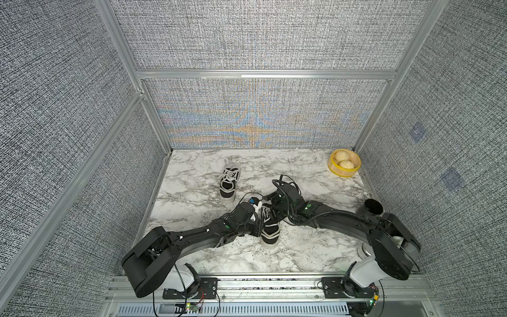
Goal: Remove the insole from the shoe
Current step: Untie the shoelace on the shoe.
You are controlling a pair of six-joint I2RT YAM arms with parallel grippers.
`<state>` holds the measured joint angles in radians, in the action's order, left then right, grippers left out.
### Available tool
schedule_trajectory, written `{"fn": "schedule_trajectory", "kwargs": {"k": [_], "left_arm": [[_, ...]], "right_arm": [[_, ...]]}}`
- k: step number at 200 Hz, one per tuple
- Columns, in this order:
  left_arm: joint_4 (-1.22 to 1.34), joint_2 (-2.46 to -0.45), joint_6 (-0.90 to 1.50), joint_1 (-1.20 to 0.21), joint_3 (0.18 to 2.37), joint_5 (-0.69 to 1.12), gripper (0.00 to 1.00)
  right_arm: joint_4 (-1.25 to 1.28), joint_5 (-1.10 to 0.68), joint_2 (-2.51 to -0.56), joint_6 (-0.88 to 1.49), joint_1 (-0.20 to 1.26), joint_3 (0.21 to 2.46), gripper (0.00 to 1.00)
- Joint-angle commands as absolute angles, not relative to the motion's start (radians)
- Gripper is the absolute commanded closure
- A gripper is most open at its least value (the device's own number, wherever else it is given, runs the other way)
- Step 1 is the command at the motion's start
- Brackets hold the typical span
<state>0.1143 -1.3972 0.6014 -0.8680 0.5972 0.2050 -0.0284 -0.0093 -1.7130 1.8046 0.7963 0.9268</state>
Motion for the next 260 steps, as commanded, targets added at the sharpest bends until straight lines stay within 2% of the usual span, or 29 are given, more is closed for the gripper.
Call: {"fn": "schedule_trajectory", "kwargs": {"k": [1,48,107,129,166,222,260], "left_arm": [[0.118,-1.390,0.580,-0.868,0.601,0.218,1.00],[0.109,-1.390,0.576,-0.873,0.604,0.217,1.00],[0.039,-1.343,0.583,-0.875,0.593,0.170,1.00],[0.027,-1.310,0.582,-0.875,0.576,0.154,1.00],[-0.016,-1.289,0.557,-0.874,0.569,0.155,1.00],[-0.033,-1.296,0.539,-0.875,0.572,0.168,1.00],[-0.026,-1.329,0.537,-0.875,0.584,0.173,1.00]], "right_arm": [[-0.078,0.024,-1.721,1.860,0.802,0.918,0.21],[0.041,0.069,-1.797,1.831,0.800,1.000,0.18],[0.074,0.331,-1.742,1.648,0.780,1.043,0.15],[0.101,0.461,-1.728,1.555,0.759,1.037,0.12],[0.146,0.549,-1.724,1.327,0.717,1.070,0.02],[0.176,0.536,-1.811,1.104,0.652,1.097,0.02],[0.230,0.326,-1.845,1.078,0.680,1.082,0.02]]}}
